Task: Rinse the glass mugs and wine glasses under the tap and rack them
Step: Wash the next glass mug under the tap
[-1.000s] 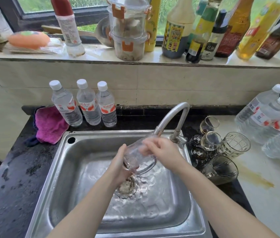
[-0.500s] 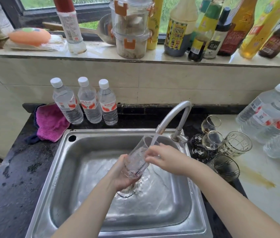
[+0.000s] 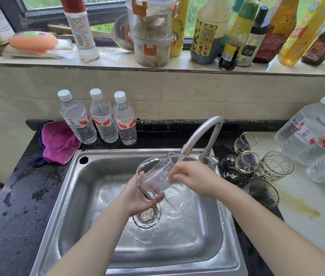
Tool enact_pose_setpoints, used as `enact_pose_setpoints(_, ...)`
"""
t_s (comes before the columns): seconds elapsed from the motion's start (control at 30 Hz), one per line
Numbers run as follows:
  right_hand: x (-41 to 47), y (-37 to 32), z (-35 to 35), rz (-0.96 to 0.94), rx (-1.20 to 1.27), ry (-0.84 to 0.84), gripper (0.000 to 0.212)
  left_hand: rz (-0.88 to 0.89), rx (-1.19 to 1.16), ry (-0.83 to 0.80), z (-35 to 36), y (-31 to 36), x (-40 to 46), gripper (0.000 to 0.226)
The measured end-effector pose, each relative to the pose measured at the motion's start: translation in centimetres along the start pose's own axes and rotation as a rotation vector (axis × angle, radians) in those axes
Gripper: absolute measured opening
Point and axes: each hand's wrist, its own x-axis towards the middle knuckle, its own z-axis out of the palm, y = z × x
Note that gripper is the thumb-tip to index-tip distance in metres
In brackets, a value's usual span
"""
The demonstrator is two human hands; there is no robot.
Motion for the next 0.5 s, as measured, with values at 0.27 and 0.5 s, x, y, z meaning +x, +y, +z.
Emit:
enact_pose_setpoints(0.27, -0.6, 0.6, 0.1, 0.019, 0.002, -0.047, 0.014, 0.029, 0.172, 0.08, 1.0, 0.0, 0.1, 0.03)
enact_pose_setpoints(0.5, -1.3, -0.2, -0.9, 0.033, 0.325, -0.15, 0.029, 0.165, 0.208, 0.059, 1.6, -0.6, 0.3, 0.041)
